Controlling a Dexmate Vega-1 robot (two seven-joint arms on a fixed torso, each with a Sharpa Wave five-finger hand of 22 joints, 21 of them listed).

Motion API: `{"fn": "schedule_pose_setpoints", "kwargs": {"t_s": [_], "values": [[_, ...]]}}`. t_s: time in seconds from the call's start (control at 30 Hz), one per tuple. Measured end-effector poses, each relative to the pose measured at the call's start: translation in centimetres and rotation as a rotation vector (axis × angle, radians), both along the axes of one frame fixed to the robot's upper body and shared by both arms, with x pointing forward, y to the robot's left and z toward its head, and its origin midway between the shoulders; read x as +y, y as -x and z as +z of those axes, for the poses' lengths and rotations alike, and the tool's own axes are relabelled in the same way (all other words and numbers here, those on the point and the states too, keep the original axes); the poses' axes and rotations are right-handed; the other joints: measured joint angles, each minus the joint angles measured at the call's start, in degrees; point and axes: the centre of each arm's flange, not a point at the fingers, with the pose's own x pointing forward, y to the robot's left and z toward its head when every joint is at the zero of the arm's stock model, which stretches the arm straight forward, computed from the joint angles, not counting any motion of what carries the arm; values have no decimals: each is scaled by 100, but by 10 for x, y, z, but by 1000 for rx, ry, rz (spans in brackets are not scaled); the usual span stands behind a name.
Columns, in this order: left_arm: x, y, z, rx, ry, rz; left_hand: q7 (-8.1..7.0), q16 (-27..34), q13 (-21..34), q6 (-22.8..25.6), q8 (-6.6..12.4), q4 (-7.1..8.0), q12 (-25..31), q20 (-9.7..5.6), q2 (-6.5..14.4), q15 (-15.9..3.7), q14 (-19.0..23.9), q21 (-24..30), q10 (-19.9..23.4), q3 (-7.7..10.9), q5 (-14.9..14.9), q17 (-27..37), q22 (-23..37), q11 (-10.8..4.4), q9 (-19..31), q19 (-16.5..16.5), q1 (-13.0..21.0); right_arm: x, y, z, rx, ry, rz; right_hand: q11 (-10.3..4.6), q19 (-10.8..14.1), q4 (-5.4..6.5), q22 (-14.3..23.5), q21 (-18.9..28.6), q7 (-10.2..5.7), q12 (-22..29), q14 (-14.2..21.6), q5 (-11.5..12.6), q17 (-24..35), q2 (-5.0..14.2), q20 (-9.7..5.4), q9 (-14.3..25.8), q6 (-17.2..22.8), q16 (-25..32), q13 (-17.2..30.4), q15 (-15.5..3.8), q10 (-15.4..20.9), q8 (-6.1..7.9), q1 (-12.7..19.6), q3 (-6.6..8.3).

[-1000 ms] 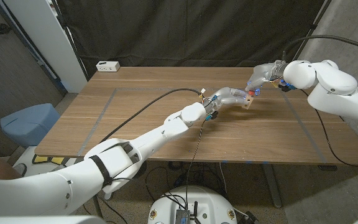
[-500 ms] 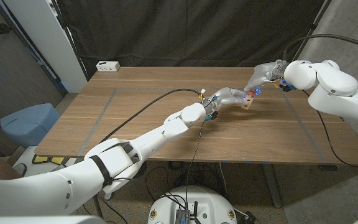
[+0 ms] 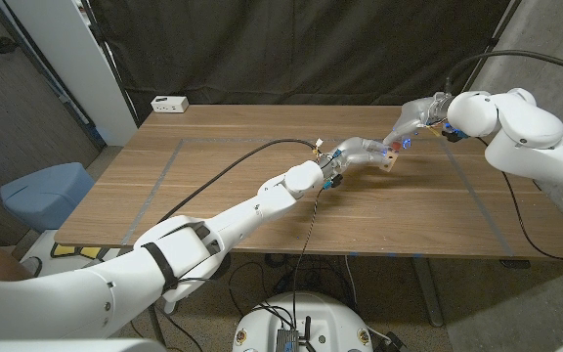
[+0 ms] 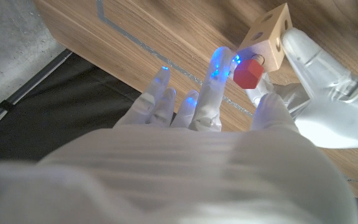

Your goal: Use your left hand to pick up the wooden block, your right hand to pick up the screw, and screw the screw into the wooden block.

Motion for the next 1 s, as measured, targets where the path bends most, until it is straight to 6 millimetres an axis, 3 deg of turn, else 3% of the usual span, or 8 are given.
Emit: {"fn": "schedule_pose_setpoints", "kwargs": {"t_s": [0.4, 0.6, 0.8, 1.0], "values": [[0, -1, 1, 0, 0, -2, 0, 0, 0, 0, 0, 0, 0, 0, 0, 0, 0, 0, -2, 0, -3, 0, 0, 1, -4, 0, 0, 1, 0, 1, 42, 16, -27, 277, -143, -35, 0, 0, -30, -37, -222, 66, 1, -33, 44, 63, -911, -84, 1, -6, -502, -462, -32, -35], [0, -1, 1, 0, 0, -3, 0, 0, 0, 0, 0, 0, 0, 0, 0, 0, 0, 0, -3, 0, -18, 0, 0, 1, -4, 0, 0, 0, 1, 1, 59, 19, -29, 313, -228, -153, -1, 0, -62, -37, -381, 111, -28, -32, 86, 116, -1374, -84, 28, -7, -769, -648, -28, 19], [0, -1, 2, -1, -1, -4, 0, 0, 0, 0, 0, 0, 0, 0, 0, 0, 0, 0, -4, 0, -23, 0, 0, 0, 0, 0, 0, 0, 2, 3, 69, 20, -21, 356, -308, -281, 0, 0, -162, -37, -480, 111, -28, -11, 102, 169, -1720, -84, 28, -9, -988, -770, 243, 99], [0, -1, 2, -2, -1, -5, 0, 0, 0, 0, 0, 0, 0, 0, 0, 0, 0, 0, -4, 0, -26, 0, 0, 0, 1, 0, 0, 0, 4, 5, 76, 22, -12, 298, -401, -432, -1, 0, -243, -37, -603, 111, -27, -12, 54, 195, -1941, -121, 27, 11, -1212, -840, 523, 204]]}}
